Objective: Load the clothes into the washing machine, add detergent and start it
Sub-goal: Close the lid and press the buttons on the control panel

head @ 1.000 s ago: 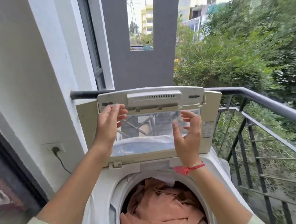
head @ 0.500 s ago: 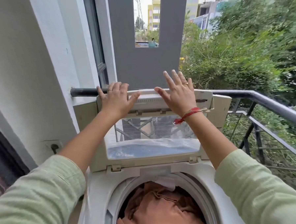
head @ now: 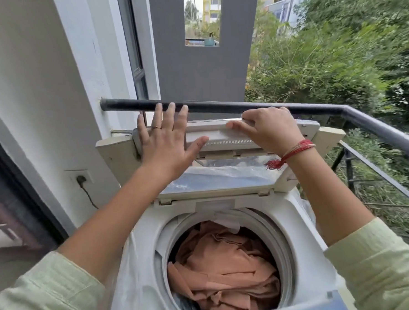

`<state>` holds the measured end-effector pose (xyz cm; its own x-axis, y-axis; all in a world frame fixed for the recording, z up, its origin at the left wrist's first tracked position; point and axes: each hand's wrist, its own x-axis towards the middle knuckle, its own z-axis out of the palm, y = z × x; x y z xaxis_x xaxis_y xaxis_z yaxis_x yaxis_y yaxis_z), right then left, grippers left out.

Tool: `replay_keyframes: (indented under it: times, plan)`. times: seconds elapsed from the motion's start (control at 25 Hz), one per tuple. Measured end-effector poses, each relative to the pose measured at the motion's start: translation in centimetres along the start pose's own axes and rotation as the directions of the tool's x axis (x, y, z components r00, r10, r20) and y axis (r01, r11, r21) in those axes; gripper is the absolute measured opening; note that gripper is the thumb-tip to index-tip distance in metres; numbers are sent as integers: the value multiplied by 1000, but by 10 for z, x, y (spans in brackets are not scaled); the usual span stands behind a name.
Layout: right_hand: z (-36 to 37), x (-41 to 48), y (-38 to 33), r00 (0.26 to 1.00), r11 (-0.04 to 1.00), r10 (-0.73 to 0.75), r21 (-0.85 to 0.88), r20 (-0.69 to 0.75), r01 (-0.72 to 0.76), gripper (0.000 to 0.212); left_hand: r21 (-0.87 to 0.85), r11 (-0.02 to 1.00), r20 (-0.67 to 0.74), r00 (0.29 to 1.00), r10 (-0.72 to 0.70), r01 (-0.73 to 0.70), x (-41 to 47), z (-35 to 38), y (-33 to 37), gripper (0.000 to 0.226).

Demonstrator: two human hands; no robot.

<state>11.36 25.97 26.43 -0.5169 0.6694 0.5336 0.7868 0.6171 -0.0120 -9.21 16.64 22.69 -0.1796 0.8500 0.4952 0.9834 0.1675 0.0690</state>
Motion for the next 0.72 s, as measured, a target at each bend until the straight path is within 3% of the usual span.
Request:
replay_keyframes:
  times: [0.2,0.32,0.4,0.52,0.72]
  plan:
    - [-13,-89,-15,986,997,-69,39,153,63,67,25,998,-92,994,65,-63,-102,7,16,89]
    - [1,-163,-29,983,997,-69,42,167,63,63,36,992,-83,989,121,-118,-174,22,23,88]
    - [15,-208,-41,986,998,-42,54,161,33,59,38,993,-20,994,112,-111,-217,38,27,86]
    - [51,-266,-50,955,994,15,99,297,-46,51,3,998,166,984,64,-66,-273,67,35,85]
    - [99,-308,-55,948,998,10,58,318,-30,47,40,998,424,904,-54,41,-313,103,38,92]
